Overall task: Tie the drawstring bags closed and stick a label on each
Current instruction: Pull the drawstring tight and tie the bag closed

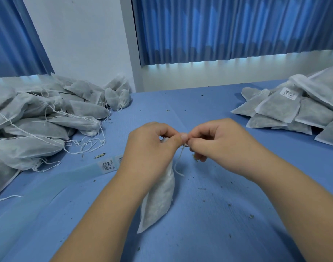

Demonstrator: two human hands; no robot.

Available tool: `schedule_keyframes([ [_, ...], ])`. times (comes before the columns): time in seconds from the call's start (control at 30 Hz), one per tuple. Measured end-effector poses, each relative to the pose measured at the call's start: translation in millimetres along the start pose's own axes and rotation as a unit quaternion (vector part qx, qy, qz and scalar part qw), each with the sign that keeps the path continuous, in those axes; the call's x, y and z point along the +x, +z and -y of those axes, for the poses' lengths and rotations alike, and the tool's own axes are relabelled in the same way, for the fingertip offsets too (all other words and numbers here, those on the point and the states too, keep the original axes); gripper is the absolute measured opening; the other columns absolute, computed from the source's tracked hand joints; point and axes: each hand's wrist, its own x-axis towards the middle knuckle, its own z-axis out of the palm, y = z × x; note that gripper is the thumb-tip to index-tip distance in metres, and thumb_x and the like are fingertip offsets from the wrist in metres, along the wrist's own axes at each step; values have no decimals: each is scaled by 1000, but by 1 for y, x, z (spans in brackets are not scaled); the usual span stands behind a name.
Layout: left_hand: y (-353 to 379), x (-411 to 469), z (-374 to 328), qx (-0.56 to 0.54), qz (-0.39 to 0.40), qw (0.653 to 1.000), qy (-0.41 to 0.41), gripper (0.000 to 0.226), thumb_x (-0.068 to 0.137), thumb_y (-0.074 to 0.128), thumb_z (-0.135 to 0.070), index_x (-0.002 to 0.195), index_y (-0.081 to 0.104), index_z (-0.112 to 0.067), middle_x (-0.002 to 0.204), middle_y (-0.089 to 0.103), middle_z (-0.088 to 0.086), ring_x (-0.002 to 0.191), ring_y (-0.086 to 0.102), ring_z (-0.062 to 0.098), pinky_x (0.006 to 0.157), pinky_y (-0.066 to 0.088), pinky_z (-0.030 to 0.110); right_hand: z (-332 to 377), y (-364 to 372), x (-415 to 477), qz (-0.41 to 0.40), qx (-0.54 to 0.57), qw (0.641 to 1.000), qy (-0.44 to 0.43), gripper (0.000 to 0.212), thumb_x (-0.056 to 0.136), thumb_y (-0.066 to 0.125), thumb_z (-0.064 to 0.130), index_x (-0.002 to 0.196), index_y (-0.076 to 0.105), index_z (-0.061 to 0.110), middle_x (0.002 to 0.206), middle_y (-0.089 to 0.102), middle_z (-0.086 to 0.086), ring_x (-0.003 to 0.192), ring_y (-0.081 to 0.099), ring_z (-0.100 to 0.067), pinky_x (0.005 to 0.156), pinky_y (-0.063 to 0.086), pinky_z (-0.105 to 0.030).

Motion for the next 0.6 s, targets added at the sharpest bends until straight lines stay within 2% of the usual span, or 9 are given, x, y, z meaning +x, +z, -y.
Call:
schedule_keyframes([
  [0.1,-2,-1,-1,-21,14,1000,-9,14,81,76,-34,68,73,-28,71,63,-13,52,47,-9,51,32,8,0,-1,-1,9,4,1000,11,13,78,64,23,68,71,18,59,66,4,53,63,-2,65,54,-36],
  [0.2,-3,-1,0,-34,38,999,-19,16,84,74,-31,68,71,-28,63,61,-22,51,48,-10,50,33,6,0,0,-1,13,4,1000,15,11,75,64,25,70,71,18,60,65,4,53,63,-3,66,54,-41],
  [0.33,-5,0,1,-44,75,995,-50,22,89,68,-34,69,69,-25,52,52,-26,47,47,-8,47,33,6,1,-1,-2,13,3,1000,5,9,77,67,21,69,71,17,59,65,3,53,61,-3,61,50,-31],
  [0.4,-7,1,1,-74,102,989,-75,28,92,64,-36,67,69,-24,50,50,-19,46,44,-2,46,31,10,1,-2,-2,12,8,1000,-1,10,78,67,18,69,71,16,58,65,4,52,61,-3,57,49,-21],
  [0.5,-10,0,0,-131,144,974,-117,34,92,63,-37,60,69,-27,58,45,-3,58,41,15,56,32,25,2,-2,-2,12,11,1000,-3,11,78,66,15,68,71,14,56,63,5,51,59,-3,54,49,-16],
  [0.6,-12,0,-2,-169,162,961,-145,35,91,64,-36,57,69,-27,51,50,-12,52,45,10,57,36,24,3,-1,-3,18,16,1000,-6,13,80,67,14,67,71,13,55,62,4,50,57,-4,54,47,-15],
])
